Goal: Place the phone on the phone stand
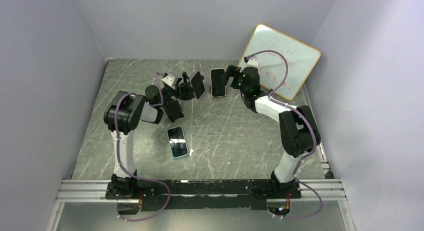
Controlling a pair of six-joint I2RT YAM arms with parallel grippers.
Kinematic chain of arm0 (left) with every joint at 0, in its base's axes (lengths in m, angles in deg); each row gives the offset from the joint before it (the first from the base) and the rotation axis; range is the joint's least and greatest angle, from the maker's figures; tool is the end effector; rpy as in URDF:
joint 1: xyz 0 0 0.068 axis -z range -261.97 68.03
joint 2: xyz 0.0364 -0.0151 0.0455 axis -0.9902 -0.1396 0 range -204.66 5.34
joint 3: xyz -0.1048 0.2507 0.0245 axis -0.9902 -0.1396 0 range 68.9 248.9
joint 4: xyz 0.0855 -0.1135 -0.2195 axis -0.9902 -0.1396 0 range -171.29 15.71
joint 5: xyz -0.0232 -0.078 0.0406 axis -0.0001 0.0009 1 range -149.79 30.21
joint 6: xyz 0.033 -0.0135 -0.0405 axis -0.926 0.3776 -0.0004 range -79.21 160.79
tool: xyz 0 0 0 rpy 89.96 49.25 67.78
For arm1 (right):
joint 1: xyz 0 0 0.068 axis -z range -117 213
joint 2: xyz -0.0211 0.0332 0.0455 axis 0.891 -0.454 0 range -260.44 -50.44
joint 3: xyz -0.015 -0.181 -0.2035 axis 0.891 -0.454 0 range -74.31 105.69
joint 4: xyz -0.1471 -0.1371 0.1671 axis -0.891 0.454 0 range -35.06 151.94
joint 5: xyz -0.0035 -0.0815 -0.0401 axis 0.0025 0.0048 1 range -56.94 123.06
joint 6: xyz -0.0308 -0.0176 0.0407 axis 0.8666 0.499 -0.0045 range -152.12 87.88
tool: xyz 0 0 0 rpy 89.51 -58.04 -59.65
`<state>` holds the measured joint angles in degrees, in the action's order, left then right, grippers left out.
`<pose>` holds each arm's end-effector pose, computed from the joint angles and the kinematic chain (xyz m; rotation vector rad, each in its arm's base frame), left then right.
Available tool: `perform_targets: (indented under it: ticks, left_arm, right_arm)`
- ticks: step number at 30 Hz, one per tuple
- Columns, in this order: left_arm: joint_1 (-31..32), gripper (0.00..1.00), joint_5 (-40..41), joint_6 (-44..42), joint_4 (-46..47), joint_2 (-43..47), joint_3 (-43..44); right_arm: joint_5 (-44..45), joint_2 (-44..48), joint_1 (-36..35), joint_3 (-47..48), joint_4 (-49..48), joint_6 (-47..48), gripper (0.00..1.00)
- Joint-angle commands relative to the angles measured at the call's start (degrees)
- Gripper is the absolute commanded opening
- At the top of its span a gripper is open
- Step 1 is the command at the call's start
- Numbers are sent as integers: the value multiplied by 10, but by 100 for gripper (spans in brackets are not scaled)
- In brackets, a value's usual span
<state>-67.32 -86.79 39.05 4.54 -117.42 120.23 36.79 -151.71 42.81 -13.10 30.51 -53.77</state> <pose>0.3855 -0.1174 0.1361 0.5886 1.3546 -0.5223 0.3792 0.1370 0.2310 0.0697 1.8655 0.4488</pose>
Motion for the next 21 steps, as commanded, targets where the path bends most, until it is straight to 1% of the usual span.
perform_targets:
  ticks: [1,5,7,9,12,13,17,21]
  left_arm:
    - [13,45,68,-16,43,9,-4]
    - [14,36,96,-21,35,9,4]
    - [14,34,95,-22,30,9,11]
    - [14,35,85,-21,26,5,20]
    - [13,42,57,-8,38,-7,32]
    - [13,43,49,-3,40,-10,36]
    - [14,43,41,10,43,-23,47]
    - [14,40,39,7,32,-32,59]
  right_arm:
    - [-4,11,5,-7,-21,0,100]
    - [-5,10,6,-7,-21,0,100]
    - [-6,10,6,-7,-21,0,100]
    - [-6,10,5,-7,-22,1,100]
    - [-5,9,6,-7,-20,3,100]
    - [-4,9,6,-8,-19,4,100]
    - [-2,9,7,-8,-18,7,100]
    - [-3,9,7,-8,-19,7,100]
